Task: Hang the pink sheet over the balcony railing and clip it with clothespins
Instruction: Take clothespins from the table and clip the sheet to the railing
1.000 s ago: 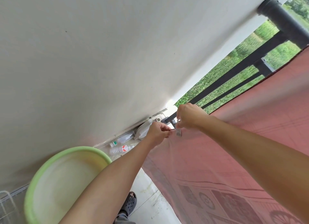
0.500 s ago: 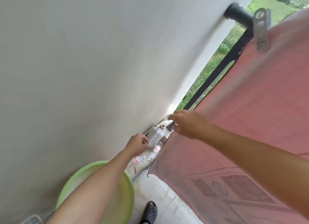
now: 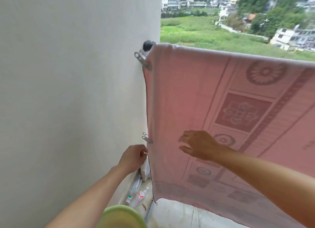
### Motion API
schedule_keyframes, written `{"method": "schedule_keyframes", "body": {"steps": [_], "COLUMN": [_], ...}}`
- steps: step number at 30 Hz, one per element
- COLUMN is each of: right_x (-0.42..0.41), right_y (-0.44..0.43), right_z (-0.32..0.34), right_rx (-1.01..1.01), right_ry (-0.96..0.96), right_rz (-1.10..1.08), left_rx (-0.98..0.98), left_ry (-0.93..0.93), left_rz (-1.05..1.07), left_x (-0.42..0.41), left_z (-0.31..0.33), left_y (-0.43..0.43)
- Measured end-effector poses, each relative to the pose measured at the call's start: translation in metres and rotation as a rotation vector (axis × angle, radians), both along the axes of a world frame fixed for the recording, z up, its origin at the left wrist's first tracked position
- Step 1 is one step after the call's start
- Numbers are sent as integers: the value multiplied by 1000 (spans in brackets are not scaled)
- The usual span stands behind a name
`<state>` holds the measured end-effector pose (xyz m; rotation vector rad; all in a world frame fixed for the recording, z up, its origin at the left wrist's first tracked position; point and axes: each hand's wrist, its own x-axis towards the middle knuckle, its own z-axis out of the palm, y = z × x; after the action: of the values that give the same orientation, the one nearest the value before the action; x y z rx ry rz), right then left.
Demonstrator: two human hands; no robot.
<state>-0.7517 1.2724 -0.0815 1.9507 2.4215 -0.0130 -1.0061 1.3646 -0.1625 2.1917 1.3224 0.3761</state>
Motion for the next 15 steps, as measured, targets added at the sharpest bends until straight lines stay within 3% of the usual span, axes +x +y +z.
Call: {"method": "schedule_keyframes", "body": {"steps": [11, 15], "right_x": [102, 127], "right_y": [-151, -190], "right_z": [62, 95], "right_rx": [221, 333], "right_ry": [125, 163], "right_rz": [-244, -287], "left_rx": [281, 484], "left_ry": [-156, -267], "left_rz": [-192, -249], "left_x": [148, 184], "left_z": [125, 180], "left_y": [-74, -95]}}
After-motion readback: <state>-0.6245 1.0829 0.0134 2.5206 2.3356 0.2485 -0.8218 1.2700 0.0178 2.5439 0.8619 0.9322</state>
